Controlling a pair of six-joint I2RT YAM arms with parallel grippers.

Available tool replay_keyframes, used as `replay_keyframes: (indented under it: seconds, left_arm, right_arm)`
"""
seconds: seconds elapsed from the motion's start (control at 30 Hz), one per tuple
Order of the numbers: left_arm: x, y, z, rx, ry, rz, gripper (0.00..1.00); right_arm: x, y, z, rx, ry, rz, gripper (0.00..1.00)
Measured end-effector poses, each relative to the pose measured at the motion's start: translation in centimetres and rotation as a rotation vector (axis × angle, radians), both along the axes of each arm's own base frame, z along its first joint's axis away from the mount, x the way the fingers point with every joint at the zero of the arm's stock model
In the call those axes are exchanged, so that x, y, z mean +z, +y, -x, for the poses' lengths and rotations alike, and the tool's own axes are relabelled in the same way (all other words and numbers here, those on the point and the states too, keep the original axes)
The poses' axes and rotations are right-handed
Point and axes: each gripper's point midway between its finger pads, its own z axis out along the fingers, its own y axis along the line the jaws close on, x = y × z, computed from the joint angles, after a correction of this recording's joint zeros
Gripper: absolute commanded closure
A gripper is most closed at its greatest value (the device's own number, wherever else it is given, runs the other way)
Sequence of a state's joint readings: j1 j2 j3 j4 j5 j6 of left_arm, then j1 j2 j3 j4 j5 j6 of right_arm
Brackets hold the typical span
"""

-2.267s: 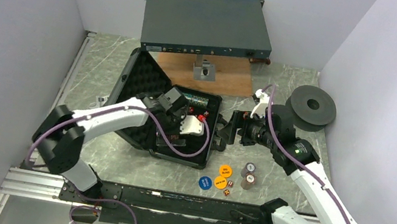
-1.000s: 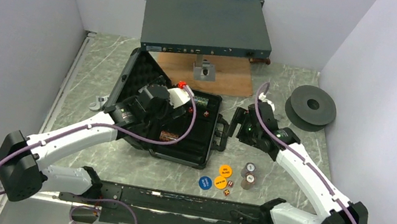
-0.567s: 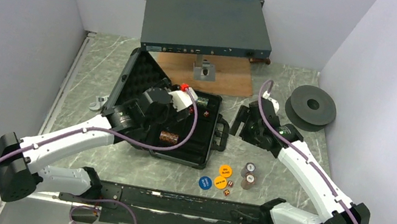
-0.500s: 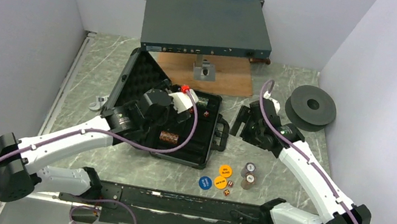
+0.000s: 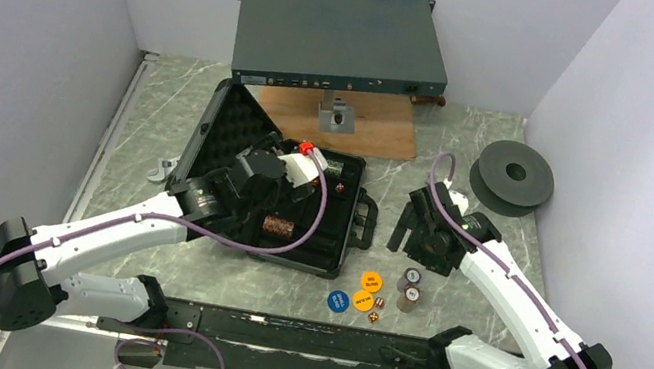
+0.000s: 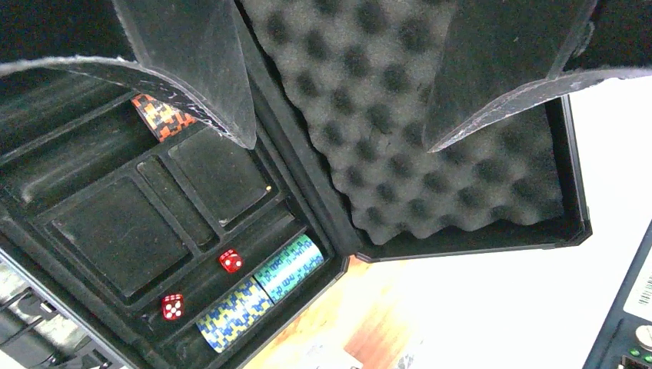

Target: Pack up texas hold em set

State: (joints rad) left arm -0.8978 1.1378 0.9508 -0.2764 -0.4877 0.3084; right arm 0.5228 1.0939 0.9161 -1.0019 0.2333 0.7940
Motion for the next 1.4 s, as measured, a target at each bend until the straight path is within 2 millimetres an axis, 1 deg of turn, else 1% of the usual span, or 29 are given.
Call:
replay_keyframes:
  seconds: [0.27, 0.4, 0.5, 0.63, 0.77, 0.87, 1.0, 1.03, 1.07, 1.13, 1.27, 1.33, 1.4]
  left_arm:
    - [-1.1, 0.1, 0.2, 0.003, 0.032, -0.029, 0.16]
    - [-1.2, -0.4, 0.6, -0.011, 0.036, -0.028, 0.16]
    - [-1.3, -0.8, 1.0, -0.027, 0.037, -0.036, 0.17]
    - [-1.8, -1.2, 1.4, -0.043, 0.050, -0.051, 0.18]
    - [-2.1, -1.2, 1.5, -0.043, 0.059, -0.059, 0.18]
    - [-2.2, -1.2, 1.5, -0.044, 0.063, -0.063, 0.18]
    - [-2.2, -1.1, 1.6, -0.044, 0.063, -0.063, 0.18]
    - [-2.1, -1.1, 1.6, -0.044, 0.062, -0.062, 0.18]
    - [-2.0, -1.1, 1.6, -0.044, 0.060, -0.060, 0.17]
    - [-1.8, -1.0, 1.7, -0.044, 0.056, -0.053, 0.17]
    - [-1.4, -0.9, 1.8, -0.044, 0.047, -0.043, 0.17]
    - [-1.3, -0.9, 1.8, -0.045, 0.046, -0.040, 0.19]
    - [-1.2, -0.9, 1.8, -0.047, 0.046, -0.038, 0.18]
  right_arm:
    - [-2.1, -1.0, 1.3, -0.014, 0.049, 0.038, 0.19]
    - [-2.5, -0.9, 1.1, -0.006, 0.055, 0.044, 0.21]
    - [-3.4, -0.7, 0.9, 0.005, 0.069, 0.050, 0.22]
    - [-4.6, -0.9, 1.2, 0.006, 0.096, 0.052, 0.25]
    - [-5.2, -1.0, 1.4, -0.001, 0.107, 0.049, 0.27]
    - [-5.4, -1.1, 1.4, -0.016, 0.105, 0.051, 0.31]
    - [-5.8, -1.3, 1.5, -0.032, 0.106, 0.057, 0.44]
    - [-6.0, -1.4, 1.6, -0.036, 0.109, 0.058, 0.50]
    - [-6.2, -1.5, 1.7, -0.040, 0.112, 0.060, 0.57]
    - [-6.4, -1.6, 1.9, -0.050, 0.118, 0.062, 0.66]
    - [-6.2, -1.6, 1.8, -0.058, 0.109, 0.054, 0.87]
    - [-6.1, -1.6, 1.8, -0.060, 0.103, 0.053, 0.91]
    - [-5.8, -1.8, 1.8, -0.062, 0.096, 0.058, 0.92]
